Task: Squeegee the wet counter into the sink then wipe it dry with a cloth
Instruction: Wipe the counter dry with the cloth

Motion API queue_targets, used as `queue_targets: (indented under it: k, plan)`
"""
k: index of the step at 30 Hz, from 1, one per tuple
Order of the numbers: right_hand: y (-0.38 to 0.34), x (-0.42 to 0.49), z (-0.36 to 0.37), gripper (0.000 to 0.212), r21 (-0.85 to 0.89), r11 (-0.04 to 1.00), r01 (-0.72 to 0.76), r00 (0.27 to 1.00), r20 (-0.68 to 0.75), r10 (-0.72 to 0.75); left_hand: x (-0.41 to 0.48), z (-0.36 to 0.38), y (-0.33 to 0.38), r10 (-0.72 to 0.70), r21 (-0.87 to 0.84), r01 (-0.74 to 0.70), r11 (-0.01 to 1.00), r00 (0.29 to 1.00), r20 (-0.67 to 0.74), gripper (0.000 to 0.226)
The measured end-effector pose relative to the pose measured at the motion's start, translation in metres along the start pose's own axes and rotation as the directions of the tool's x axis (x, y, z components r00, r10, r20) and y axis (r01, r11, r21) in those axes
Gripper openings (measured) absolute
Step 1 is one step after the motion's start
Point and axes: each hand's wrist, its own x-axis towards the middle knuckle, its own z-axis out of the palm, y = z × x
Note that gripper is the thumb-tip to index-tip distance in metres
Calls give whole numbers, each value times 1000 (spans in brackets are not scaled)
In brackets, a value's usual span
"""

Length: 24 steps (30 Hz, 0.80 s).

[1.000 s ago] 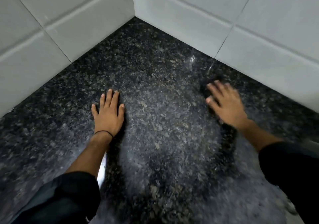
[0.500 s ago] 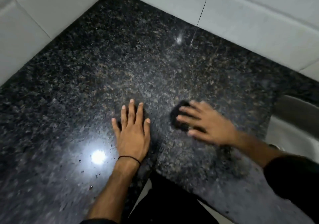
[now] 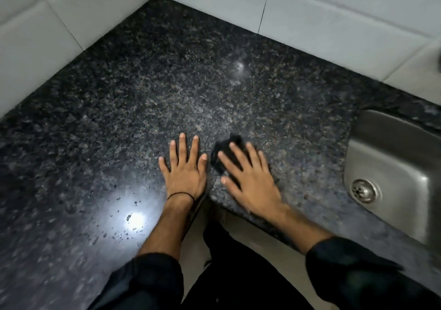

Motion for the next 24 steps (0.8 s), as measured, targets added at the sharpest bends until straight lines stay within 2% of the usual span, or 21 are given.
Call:
queue_targets:
  k: [3,4,5,6,7,8,10,12,14,15,17,19,20,21,22,23,24]
  plan:
    - [37,-49,-6,59,10,949,316,947,63,-316,-1,-15,2,5,-37,-2,999,998,66,55]
    - [62,-57,-12,58,-5,935,356,932,76,-354,-3,-20,4,-9,-55,13,998,997,73,55]
    - [89,-59,-17,57,-14,948,319,945,77,-317,-7,-24,8,-15,-67,19,998,998,61,54]
    - [116,-60,-23,56,-14,979,202,978,60,-201,-15,-25,13,6,-57,-5,998,1000,25,53]
    - [138,-60,-29,56,-6,1000,24,999,28,-24,-25,-25,21,62,-30,-63,998,998,-16,53]
    - [154,-59,-35,57,16,984,-179,984,5,179,-37,-23,31,137,-5,-137,991,990,-41,52]
    - [164,-53,-40,62,77,864,-497,868,28,496,-57,-11,52,246,-19,-246,969,969,-21,52]
    - [147,-45,-39,63,128,754,-644,764,63,642,-71,6,68,273,-60,-269,961,958,88,54]
    - [118,-46,-36,63,134,719,-682,730,52,682,-81,23,72,284,-65,-276,959,939,195,57]
    - [100,-50,-32,63,117,746,-656,753,37,656,-84,30,68,295,-44,-292,955,933,207,59]
    - [71,-70,-26,62,73,854,-515,857,2,516,-86,37,60,321,-10,-325,946,930,181,61]
    - [59,-97,-20,61,29,970,-242,970,11,242,-84,39,57,330,1,-335,942,930,161,62]
    - [64,-108,-20,61,13,998,-68,997,42,67,-83,38,57,330,6,-335,942,931,154,62]
    - [78,-113,-23,61,7,997,83,994,76,-83,-82,37,58,332,12,-337,941,932,146,62]
    - [96,-112,-26,60,-3,986,168,980,107,-167,-81,36,59,334,20,-339,940,933,133,62]
    - [112,-107,-29,60,-17,985,172,978,122,-168,-82,35,59,336,29,-342,939,934,121,61]
    - [127,-99,-32,60,-27,996,89,990,109,-85,-83,34,61,337,39,-343,939,935,109,60]
